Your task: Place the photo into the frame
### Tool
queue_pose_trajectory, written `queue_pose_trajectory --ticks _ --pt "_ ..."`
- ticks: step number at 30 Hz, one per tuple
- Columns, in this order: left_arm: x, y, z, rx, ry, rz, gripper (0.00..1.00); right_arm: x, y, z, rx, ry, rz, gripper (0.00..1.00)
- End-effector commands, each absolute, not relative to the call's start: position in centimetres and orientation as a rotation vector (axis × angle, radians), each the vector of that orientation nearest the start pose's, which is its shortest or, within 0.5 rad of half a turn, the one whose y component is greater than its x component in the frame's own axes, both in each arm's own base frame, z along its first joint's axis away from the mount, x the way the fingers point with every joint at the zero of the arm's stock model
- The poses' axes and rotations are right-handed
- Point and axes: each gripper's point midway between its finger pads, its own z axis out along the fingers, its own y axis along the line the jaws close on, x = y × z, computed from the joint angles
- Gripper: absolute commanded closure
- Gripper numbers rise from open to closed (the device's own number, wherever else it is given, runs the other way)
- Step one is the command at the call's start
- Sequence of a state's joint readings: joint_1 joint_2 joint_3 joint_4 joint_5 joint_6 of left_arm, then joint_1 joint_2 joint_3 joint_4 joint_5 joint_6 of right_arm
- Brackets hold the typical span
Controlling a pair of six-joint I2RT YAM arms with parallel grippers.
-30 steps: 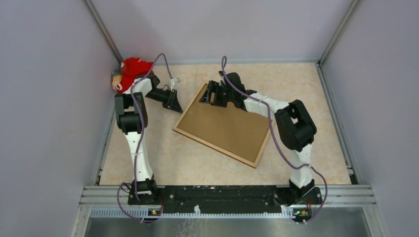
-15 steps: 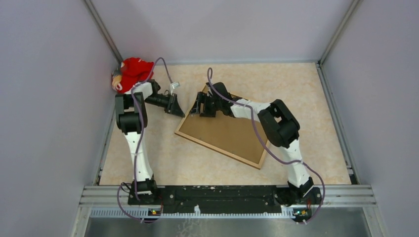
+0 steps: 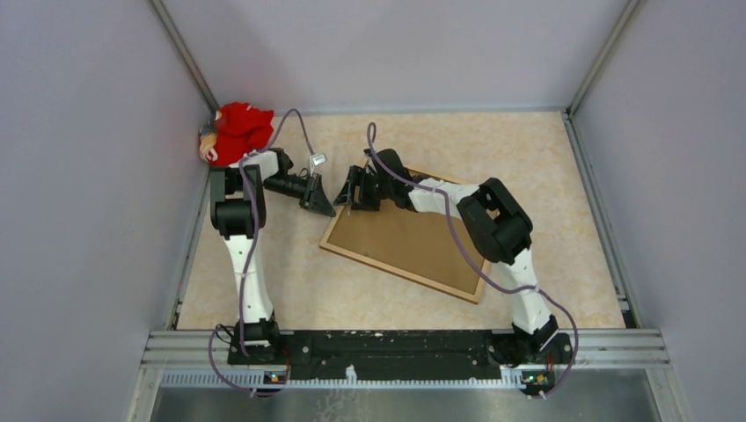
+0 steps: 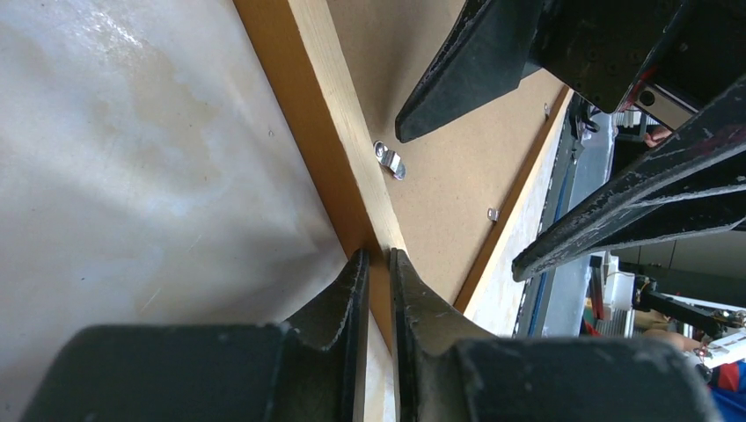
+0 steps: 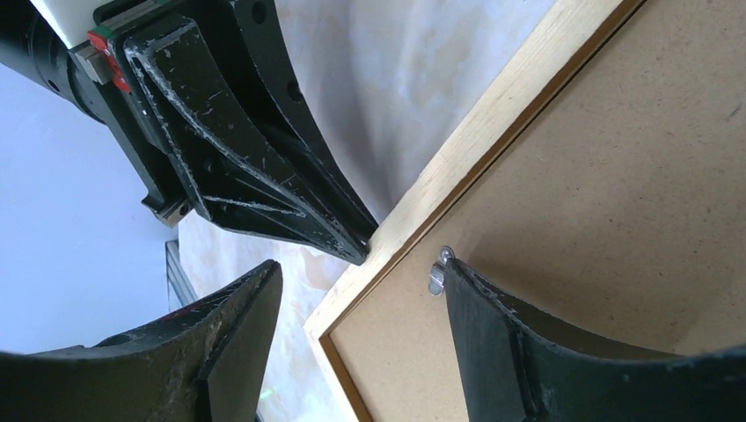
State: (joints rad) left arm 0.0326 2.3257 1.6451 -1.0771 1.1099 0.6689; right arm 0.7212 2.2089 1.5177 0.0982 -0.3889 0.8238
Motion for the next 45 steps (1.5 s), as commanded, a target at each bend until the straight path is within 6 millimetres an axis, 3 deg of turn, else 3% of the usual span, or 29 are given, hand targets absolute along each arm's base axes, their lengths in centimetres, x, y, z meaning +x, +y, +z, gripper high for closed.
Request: queue_pose_trajectory --ticks 1,9,18,38,45 --pt "36.7 -12.8 1.7 0.773 2.432 -1.406 0.83 36.0 46.1 6.7 -0.155 2.4 1.276 0.33" --pt "36.6 -12.9 1.6 0.771 2.433 -1.406 0.83 34.7 45.0 6.2 -0.139 2.416 1.277 0.33" --pt "36.6 -12.9 1.7 0.777 2.433 -1.396 0.83 33.8 45.7 5.9 -0.149 2.422 1.308 0.34" --pt "36.4 -13.0 1.8 0.782 2.436 -1.395 0.84 35.5 45.8 4.8 -0.028 2.404 1.254 0.34" --pt "36.2 -13.1 1.8 0.784 2.437 -1.401 0.84 35.9 46.7 4.5 -0.024 2.405 1.285 0.34"
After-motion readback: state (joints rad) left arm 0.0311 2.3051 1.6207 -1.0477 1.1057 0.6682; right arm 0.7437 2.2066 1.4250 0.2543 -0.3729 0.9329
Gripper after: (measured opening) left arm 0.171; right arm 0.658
